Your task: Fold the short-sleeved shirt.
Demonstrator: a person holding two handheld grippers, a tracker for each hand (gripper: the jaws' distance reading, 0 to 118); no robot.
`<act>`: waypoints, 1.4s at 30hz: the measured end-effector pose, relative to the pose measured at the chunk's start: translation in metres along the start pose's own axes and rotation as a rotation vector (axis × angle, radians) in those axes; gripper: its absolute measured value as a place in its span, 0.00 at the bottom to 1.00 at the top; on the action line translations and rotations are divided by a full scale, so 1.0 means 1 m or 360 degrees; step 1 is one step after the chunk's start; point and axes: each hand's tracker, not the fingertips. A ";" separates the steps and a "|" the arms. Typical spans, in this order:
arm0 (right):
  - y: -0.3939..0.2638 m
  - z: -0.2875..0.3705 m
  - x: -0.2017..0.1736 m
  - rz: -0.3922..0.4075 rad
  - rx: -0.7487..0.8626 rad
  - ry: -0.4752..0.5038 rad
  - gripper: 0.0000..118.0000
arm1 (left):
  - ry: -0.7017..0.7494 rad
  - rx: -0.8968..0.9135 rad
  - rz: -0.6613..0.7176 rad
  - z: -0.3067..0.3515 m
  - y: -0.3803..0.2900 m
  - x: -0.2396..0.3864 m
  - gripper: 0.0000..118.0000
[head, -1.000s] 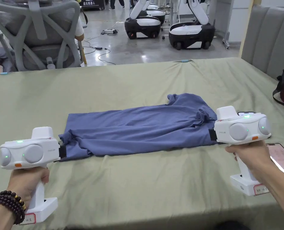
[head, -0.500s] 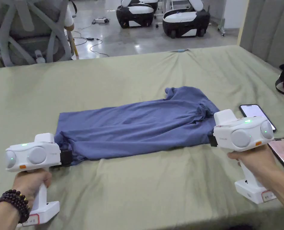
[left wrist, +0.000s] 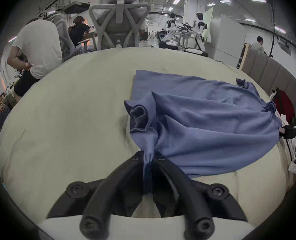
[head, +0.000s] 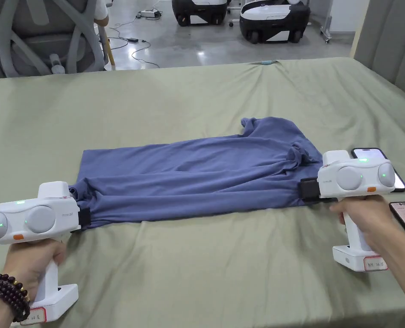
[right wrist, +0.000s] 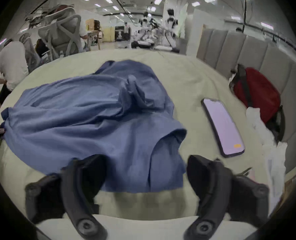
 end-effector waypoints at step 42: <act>-0.097 0.147 0.010 0.0137 0.0321 0.0155 0.48 | -0.0115 0.0127 -0.0192 0.136 -0.081 -0.007 0.60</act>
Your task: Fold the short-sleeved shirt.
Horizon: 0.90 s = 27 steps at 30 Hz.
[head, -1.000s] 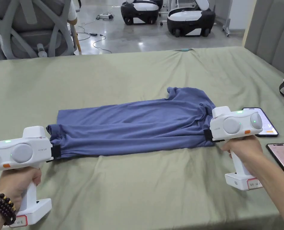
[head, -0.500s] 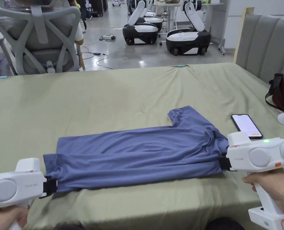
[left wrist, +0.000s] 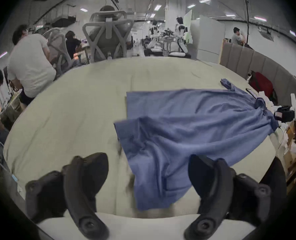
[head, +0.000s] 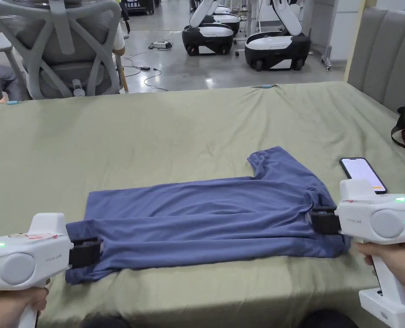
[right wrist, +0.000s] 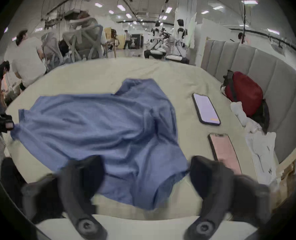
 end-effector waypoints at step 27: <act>0.094 -0.099 -0.017 0.0148 -0.0024 -0.0102 0.01 | 0.0112 -0.0222 0.0096 -0.183 0.112 -0.028 0.03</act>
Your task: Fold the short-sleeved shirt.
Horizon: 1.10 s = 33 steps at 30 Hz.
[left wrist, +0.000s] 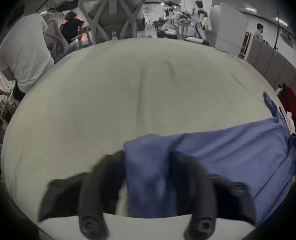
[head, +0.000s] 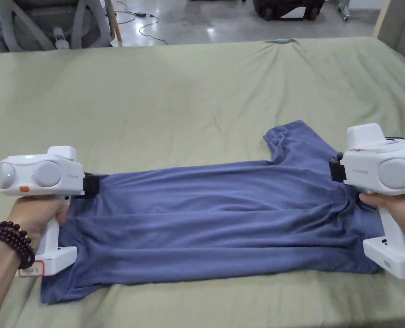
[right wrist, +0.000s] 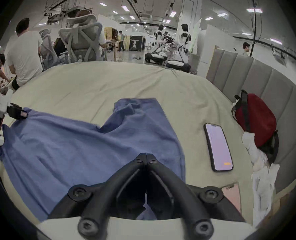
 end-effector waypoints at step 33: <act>-0.010 0.123 0.048 -0.0069 0.0011 0.0160 0.01 | -0.0127 0.0275 0.0016 0.175 -0.063 -0.014 0.01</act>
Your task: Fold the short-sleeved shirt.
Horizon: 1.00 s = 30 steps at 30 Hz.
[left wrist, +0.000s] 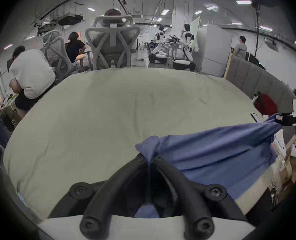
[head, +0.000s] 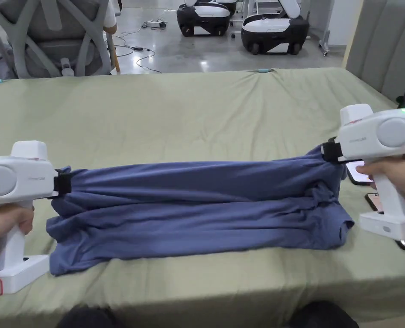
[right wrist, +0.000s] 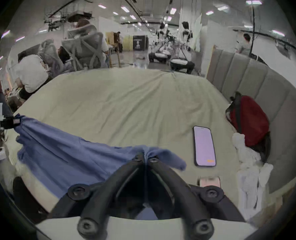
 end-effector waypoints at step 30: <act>-0.092 0.023 -0.060 0.0098 0.0000 -0.0017 0.00 | 0.0004 -0.0005 -0.0018 0.039 -0.080 0.019 0.00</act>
